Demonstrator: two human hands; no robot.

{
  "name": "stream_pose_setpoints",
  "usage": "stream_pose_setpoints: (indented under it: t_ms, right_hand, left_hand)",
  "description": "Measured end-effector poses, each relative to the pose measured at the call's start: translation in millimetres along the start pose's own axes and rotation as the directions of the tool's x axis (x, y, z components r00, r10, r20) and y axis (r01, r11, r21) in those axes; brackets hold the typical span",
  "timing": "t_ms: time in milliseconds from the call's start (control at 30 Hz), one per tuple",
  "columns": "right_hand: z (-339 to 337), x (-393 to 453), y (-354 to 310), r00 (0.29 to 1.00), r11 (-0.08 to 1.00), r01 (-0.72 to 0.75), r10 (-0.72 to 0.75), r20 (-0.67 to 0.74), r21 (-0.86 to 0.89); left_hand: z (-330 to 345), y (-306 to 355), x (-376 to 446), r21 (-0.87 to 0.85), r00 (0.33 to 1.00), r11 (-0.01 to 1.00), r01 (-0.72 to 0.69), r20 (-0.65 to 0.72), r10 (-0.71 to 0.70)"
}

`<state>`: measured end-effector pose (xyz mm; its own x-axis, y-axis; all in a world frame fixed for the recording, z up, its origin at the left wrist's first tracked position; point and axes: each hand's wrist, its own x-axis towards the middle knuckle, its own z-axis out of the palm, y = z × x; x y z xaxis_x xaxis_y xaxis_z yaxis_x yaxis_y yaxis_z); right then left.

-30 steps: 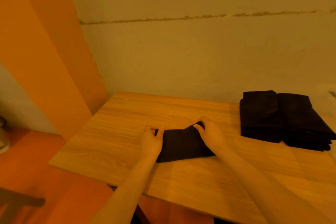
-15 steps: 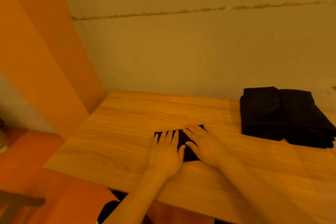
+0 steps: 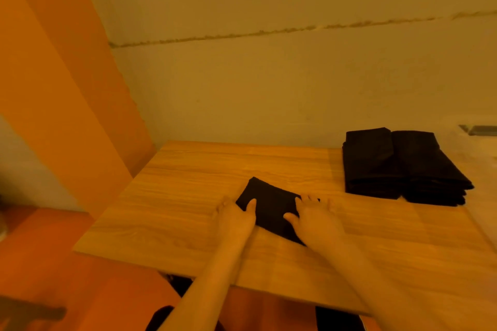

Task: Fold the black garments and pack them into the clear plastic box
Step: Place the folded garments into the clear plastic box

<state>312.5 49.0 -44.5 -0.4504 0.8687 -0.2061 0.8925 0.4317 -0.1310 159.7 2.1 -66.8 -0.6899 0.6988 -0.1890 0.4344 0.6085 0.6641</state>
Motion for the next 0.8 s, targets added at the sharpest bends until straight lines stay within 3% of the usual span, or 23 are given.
stream_pose_setpoints:
  t_ms: [100, 200, 367, 467, 567, 667, 733, 800]
  right_hand:
    - [-12, 11, 14, 0.997, 0.981, 0.069, -0.071, 0.006, 0.184]
    - [-3, 9, 18, 0.998, 0.968, 0.06, -0.064, 0.006, 0.243]
    - [8, -15, 20, 0.998, 0.973, 0.039, -0.029, -0.049, 0.227]
    - [9, -28, 18, 1.0, 0.982, 0.02, -0.017, -0.016, 0.189]
    - [-9, -28, 24, 0.996, 0.916, -0.06, 0.081, -0.036, 0.397]
    - [-22, -15, 35, 0.99, 0.651, -0.046, 0.128, -0.05, 0.758]
    - [-27, -10, 37, 0.999, 0.383, -0.042, -0.007, 0.048, 0.923]
    - [-30, -10, 37, 0.983, 0.179, -0.124, -0.114, 0.145, 0.976]
  left_hand:
    - [1, 14, -3, -0.156, 0.999, 0.987, 0.038, 0.023, -0.035]
    - [-3, 24, 3, -0.304, 0.986, 0.94, 0.155, 0.098, -0.131]
    - [-4, 30, 8, -0.592, 0.915, 0.704, 0.392, 0.327, -0.234]
    - [-9, 37, 0, -0.688, 0.892, 0.584, 0.43, 0.422, -0.16]
    - [-13, 47, -10, -0.697, 0.893, 0.615, 0.369, 0.45, -0.026]
    - [-22, 57, -17, -0.735, 0.884, 0.611, 0.294, 0.452, 0.12]
    - [-30, 64, -23, -0.773, 0.855, 0.575, 0.269, 0.466, 0.226]
    - [-37, 69, -29, -0.791, 0.822, 0.556, 0.256, 0.48, 0.305]
